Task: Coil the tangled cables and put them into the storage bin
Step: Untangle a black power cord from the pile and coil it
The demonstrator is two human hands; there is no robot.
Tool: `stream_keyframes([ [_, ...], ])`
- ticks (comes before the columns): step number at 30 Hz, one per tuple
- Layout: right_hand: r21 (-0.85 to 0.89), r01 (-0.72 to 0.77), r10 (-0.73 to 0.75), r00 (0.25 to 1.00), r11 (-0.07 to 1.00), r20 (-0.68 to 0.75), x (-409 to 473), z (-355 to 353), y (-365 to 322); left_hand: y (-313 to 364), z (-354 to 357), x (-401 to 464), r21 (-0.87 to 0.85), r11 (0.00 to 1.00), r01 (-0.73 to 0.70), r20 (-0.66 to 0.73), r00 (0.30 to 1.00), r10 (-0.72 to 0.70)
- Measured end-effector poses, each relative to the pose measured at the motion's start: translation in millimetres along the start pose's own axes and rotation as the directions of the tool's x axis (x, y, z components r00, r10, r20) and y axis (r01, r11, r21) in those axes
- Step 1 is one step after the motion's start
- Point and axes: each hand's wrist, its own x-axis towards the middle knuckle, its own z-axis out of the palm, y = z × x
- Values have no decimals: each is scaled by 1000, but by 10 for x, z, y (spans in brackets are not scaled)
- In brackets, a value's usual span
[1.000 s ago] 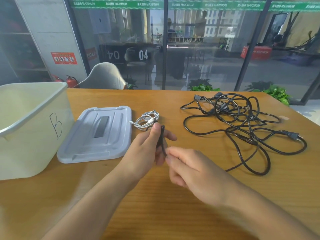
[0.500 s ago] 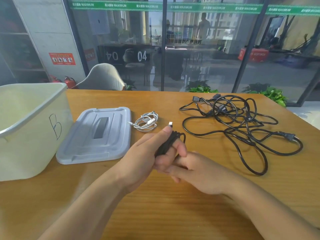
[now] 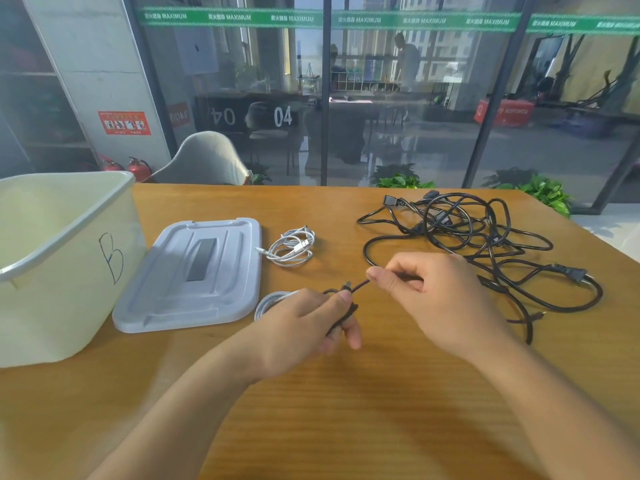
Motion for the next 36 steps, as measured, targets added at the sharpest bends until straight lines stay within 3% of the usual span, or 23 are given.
stream_keyframes([
  [2, 94, 17, -22, 999, 995, 47, -42, 19, -83, -30, -16, 27, -16, 1000, 21, -77, 997, -22],
  [5, 254, -22, -38, 973, 967, 228, -102, 87, -190, -50, -22, 50, -88, 996, 11, -202, 979, -29],
  [10, 547, -266, -34, 879, 794, 476, -196, 270, -291, -51, -46, 71, -272, 961, -47, -392, 918, -66],
  [16, 589, -392, -168, 716, 706, 677, -279, 360, -440, -27, -63, 29, -375, 920, -112, -412, 909, -57],
  [19, 533, -413, -174, 646, 739, 743, -307, 416, -461, -14, -67, 20, -379, 916, -129, -386, 922, -30],
  [22, 431, -368, -101, 652, 824, 751, -293, 484, -408, 3, -36, 6, -356, 918, -176, -341, 939, 48],
  [26, 376, -422, 3, 670, 825, 743, -234, 509, -244, 19, -33, -5, -343, 909, -238, -271, 951, 147],
  [32, 183, -283, 128, 802, 941, 584, -15, 240, 123, 8, -132, -37, -401, 885, -235, -221, 963, 156],
  [34, 240, -352, 194, 842, 905, 503, 35, 120, 220, 6, -152, -54, -424, 869, -253, -237, 958, 162],
  [36, 489, -485, 240, 843, 725, 481, 65, 70, 253, 1, -170, -62, -448, 855, -261, -237, 957, 168],
])
